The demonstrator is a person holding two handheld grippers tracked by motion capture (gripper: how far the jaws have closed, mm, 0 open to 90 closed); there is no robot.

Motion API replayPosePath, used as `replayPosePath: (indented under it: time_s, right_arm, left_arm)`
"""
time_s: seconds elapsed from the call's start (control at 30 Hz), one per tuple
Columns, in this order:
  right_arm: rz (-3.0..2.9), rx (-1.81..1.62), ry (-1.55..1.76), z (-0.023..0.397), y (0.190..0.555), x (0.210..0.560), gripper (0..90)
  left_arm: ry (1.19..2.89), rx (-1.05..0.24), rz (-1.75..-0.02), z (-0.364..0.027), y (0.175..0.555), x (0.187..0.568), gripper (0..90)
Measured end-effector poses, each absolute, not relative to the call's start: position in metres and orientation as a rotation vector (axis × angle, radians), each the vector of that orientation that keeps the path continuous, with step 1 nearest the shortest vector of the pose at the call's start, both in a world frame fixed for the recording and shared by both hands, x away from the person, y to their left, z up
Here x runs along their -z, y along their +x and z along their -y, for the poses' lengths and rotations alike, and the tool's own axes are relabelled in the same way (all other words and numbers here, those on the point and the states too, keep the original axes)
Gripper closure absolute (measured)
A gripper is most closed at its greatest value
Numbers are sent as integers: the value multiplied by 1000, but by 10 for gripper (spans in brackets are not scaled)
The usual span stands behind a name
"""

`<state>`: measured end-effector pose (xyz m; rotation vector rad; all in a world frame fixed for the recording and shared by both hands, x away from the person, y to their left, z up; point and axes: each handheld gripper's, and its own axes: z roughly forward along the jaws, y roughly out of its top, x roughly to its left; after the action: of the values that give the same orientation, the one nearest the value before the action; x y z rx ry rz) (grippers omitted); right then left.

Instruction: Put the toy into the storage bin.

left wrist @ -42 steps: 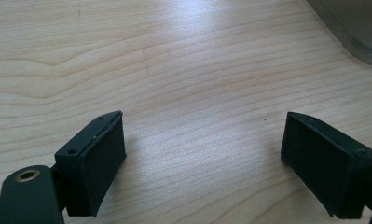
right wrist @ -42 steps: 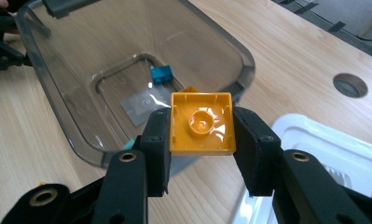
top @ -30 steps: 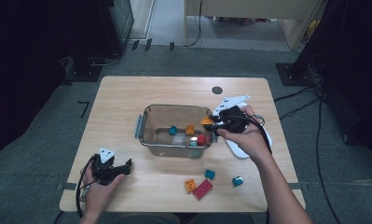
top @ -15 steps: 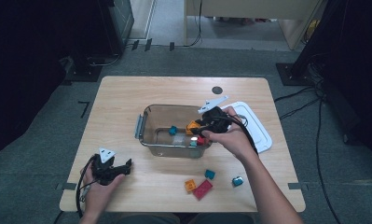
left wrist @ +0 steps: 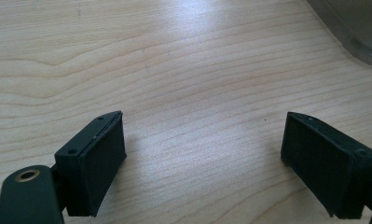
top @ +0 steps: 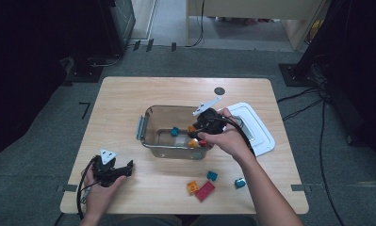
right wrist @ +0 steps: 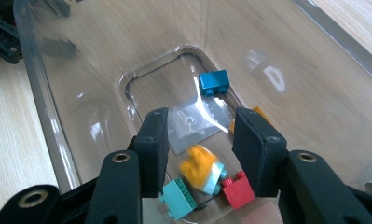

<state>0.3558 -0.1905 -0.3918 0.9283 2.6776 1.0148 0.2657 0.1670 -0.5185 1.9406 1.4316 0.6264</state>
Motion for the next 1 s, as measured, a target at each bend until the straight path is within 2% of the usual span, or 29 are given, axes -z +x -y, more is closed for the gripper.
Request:
replayPosePath:
  time_s: [0.67, 1.0]
  right_arm:
    - [-2583, -1103, 940, 228, 330, 379, 537]
    - [-2544, -1137, 950, 257, 303, 380, 469]
  left_arm:
    - [1939, -627, -1432, -167, 266, 519, 132]
    - [1938, -627, -1432, -167, 266, 519, 132]
